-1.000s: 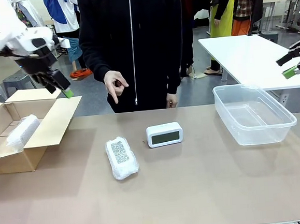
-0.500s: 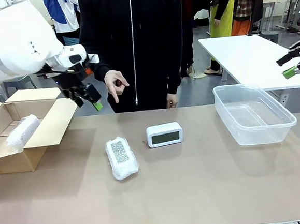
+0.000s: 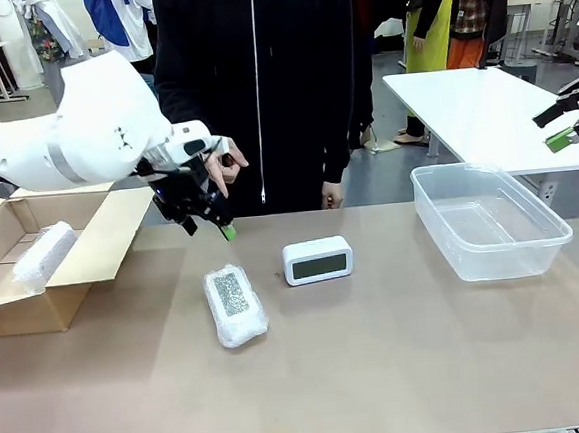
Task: Separate and place wrapped and unwrapped clocks.
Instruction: Pick up the Digital clock indicated by the person.
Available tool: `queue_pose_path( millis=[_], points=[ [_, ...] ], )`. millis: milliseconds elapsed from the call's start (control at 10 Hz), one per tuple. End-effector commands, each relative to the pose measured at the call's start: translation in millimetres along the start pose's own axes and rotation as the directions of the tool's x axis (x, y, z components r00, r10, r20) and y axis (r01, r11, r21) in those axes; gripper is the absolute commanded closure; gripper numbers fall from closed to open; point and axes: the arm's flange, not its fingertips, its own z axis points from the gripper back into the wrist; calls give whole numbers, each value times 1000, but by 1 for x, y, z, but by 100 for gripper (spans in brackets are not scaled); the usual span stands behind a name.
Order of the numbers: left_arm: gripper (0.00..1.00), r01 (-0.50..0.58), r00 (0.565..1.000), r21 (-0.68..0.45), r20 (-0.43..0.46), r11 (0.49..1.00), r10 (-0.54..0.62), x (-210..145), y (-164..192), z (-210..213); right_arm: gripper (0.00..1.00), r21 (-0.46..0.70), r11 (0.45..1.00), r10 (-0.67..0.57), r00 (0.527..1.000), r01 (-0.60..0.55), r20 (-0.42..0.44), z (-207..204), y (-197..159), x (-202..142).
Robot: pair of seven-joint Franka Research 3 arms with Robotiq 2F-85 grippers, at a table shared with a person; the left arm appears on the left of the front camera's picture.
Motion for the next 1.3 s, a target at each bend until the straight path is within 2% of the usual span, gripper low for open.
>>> queue_pose_path(
  millis=[0,200,300,900,1000,1200],
  points=[
    [0,-30,999,67,-33,997,33,-6,-13,-22,0,3,1000,4,1000,-4,10,-1,0,0],
    [0,-61,998,184,-19,981,66,-15,-18,-34,0,3,1000,4,1000,-4,10,-1,0,0],
    [0,-59,998,201,-26,978,66,-17,-17,-36,0,3,1000,4,1000,-4,10,-1,0,0],
    [0,-55,998,203,3,978,55,-16,-15,-34,0,3,1000,4,1000,-4,10,-1,0,0],
    [0,-39,999,148,-1,988,39,-16,-16,-33,0,3,1000,4,1000,-4,10,-1,0,0],
    [0,-38,999,179,-20,983,42,-14,-12,-33,0,3,1000,4,1000,-4,10,-1,0,0]
  ],
)
